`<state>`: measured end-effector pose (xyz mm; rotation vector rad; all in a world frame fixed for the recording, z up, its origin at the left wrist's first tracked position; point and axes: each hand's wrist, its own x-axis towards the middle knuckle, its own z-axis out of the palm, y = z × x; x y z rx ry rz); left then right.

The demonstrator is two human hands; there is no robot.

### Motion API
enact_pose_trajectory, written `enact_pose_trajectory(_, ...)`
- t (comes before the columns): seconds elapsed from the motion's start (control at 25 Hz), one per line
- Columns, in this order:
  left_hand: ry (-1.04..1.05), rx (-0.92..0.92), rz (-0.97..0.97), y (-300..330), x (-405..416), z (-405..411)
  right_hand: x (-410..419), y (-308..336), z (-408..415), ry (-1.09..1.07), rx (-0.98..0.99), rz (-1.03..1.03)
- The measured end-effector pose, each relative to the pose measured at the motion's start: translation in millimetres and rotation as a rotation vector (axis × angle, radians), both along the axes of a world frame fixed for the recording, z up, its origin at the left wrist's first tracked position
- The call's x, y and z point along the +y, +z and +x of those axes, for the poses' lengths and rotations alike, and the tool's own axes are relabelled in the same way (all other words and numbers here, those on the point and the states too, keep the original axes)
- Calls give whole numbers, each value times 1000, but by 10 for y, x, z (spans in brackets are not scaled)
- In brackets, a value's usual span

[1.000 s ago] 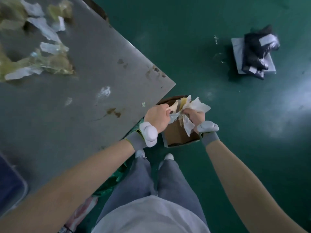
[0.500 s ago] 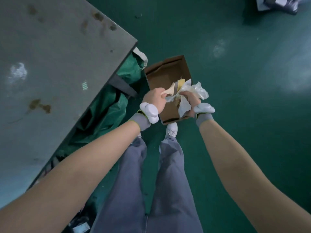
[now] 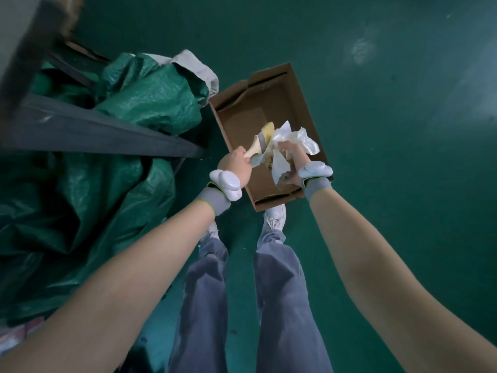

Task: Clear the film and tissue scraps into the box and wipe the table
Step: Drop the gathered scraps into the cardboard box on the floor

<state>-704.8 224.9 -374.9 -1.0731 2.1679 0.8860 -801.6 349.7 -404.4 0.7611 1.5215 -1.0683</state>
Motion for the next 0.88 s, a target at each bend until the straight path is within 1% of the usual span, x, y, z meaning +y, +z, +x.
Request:
enact_pose_trajectory(0.08, 69, 14, -10, -139, -22, -41, 18, -170, -44, -150, -36, -12)
enact_pose_trajectory(0.16, 167, 36, -59, -157, -34, -5, 32, -268, -61, -315, -45, -6)
enact_pose_trajectory(0.24, 246, 111, -107, -136, -22, 32, 51, -353, -98, -386, -40, 14)
enact_pose_trajectory(0.28, 245, 156, -106, -122, -5, 53, 67, -383, -117, -398, -42, 19)
enact_pose_trajectory(0.4, 127, 236, -13, -79, 27, 118, 65, -418, -180, -453, -88, -1)
enact_pose_trajectory(0.52, 70, 249, 31, -84, 8, 201, 30, -493, -244, -489, -173, -37)
enact_pose_trajectory(0.6, 79, 262, 50, -100, -15, 245, 12, -634, -278, -436, -193, -27)
enact_pose_trajectory(0.68, 42, 289, 66, -101, -36, 268, 14, -811, -283, -398, -212, -2)
enact_pose_trajectory(0.76, -32, 306, 62, -115, -34, 258, -32, -733, -296, -388, -194, -12)
enact_pose_trajectory(0.88, -101, 265, 52, -194, -34, 205, -102, -605, -283, -398, -184, -57)
